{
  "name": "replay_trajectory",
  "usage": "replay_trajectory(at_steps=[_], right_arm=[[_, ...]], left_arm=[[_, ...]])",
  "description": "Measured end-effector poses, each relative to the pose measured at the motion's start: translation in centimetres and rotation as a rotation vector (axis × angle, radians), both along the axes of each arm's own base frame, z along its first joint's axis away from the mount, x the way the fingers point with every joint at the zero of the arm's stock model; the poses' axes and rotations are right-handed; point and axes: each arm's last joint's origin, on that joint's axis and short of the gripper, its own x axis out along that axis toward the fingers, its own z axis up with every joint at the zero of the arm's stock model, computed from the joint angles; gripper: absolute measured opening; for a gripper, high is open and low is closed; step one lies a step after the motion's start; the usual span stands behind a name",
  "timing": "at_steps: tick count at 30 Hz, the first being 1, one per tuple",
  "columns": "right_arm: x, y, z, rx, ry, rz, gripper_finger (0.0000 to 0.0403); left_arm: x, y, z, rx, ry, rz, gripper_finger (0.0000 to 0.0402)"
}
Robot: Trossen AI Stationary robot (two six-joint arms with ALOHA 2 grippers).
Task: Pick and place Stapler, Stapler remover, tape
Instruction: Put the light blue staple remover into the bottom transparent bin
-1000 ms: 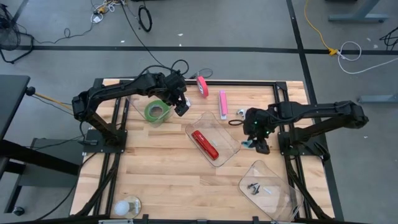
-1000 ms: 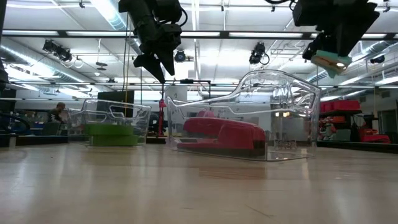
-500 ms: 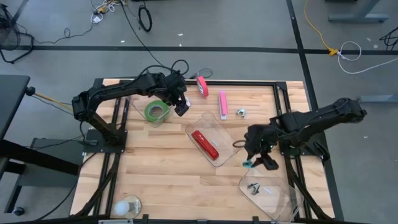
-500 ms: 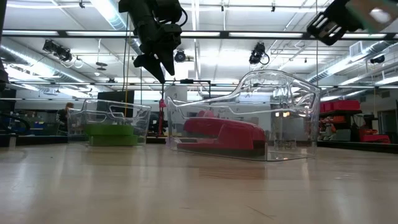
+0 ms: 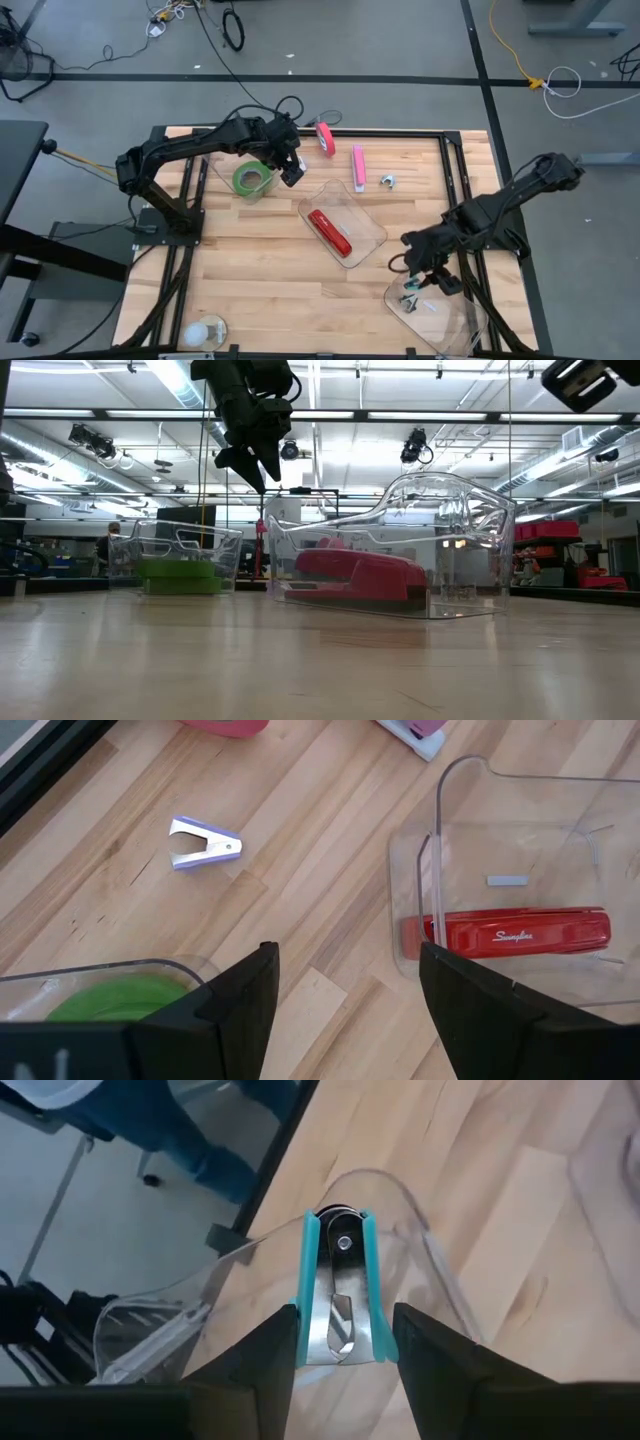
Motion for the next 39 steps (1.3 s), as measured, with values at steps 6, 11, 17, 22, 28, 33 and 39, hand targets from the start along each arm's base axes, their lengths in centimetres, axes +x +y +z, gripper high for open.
replay_trajectory(at_steps=[6, 11, 17, 22, 28, 33, 39], right_arm=[[-0.4, 1.8, -1.0, -0.058, 0.044, 0.042, 0.0165], [-0.3, 3.3, -2.5, -0.105, 0.111, 0.09, 0.0165], [0.1, 4.8, -4.6, -0.18, 0.185, 0.131, 0.0165], [0.2, 5.9, -6.0, -0.222, 0.235, 0.164, 0.0165], [-0.2, 7.0, -7.1, -0.251, 0.28, 0.186, 0.0165], [-1.1, 8.1, -7.2, -0.23, 0.292, 0.244, 0.0165], [-1.8, 9.0, -7.1, -0.221, 0.281, 0.27, 0.0165]], left_arm=[[0.0, 0.0, 0.0, 0.001, -0.002, 0.0, 0.0243], [0.0, 0.0, 0.0, 0.001, -0.003, -0.001, 0.0243], [0.0, 0.0, 0.0, 0.002, -0.003, -0.001, 0.0243], [0.0, 0.0, 0.0, 0.002, -0.003, -0.001, 0.0243], [0.0, 0.0, 0.0, 0.002, -0.003, -0.002, 0.0243], [0.0, 0.0, 0.0, 0.002, -0.002, -0.002, 0.0243], [0.0, 0.0, 0.0, 0.002, -0.003, -0.002, 0.0243]])
